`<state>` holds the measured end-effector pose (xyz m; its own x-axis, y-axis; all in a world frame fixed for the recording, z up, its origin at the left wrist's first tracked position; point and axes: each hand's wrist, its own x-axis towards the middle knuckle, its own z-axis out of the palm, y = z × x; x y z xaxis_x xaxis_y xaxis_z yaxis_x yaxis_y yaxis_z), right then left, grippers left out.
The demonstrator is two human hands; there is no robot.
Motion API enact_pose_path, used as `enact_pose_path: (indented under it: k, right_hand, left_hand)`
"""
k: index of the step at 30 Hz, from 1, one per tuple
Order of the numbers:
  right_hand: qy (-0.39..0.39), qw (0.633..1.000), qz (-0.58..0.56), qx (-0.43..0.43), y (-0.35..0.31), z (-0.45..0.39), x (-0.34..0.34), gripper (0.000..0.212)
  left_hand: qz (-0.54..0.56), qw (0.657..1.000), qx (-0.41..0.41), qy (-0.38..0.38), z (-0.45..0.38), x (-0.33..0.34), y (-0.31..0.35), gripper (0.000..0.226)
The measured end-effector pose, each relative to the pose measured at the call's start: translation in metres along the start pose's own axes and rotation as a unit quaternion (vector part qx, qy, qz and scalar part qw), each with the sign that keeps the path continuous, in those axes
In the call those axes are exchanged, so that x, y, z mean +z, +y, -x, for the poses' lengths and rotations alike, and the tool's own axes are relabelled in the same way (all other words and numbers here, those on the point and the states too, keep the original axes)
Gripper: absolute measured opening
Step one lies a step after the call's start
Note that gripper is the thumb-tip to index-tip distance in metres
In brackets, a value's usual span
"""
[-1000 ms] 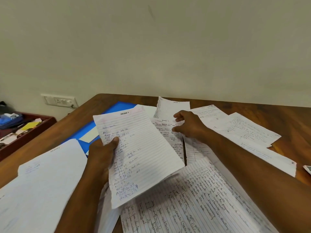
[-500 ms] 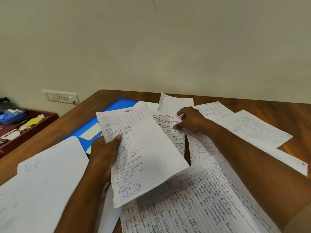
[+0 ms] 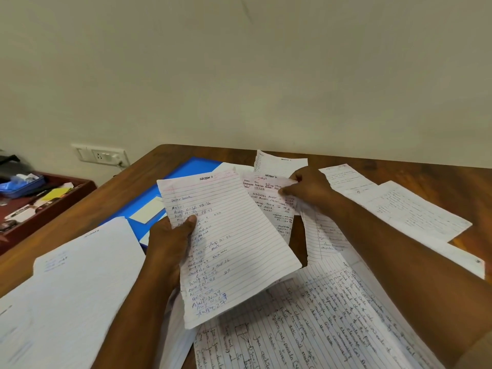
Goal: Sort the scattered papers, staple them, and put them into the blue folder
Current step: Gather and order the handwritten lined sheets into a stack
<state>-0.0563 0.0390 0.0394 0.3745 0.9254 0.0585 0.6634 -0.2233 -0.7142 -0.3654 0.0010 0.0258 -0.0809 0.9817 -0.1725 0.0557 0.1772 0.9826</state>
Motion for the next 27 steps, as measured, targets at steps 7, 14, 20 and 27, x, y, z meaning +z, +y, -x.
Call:
enact_pose_path:
  k: [7,14,20,27]
  right_hand:
    - [0.06,0.979,-0.192,0.019,-0.005,0.01,-0.009,0.017]
    - [0.14,0.95,-0.276,-0.029,-0.014,0.029,-0.042,0.007]
    - [0.171,0.936,-0.305,-0.049,-0.008,0.055,-0.079,0.015]
    - [0.151,0.929,-0.338,-0.01,0.01,0.095,-0.112,0.012]
  left_hand:
    - [0.01,1.0,0.004,-0.01,0.002,0.001,0.001,0.02]
    - [0.069,0.997,-0.007,-0.013,0.005,-0.002,0.004,0.027]
    - [0.101,0.992,0.026,-0.066,0.017,0.002,0.006,0.027]
    - [0.09,0.979,0.09,-0.157,0.026,0.01,0.002,0.086]
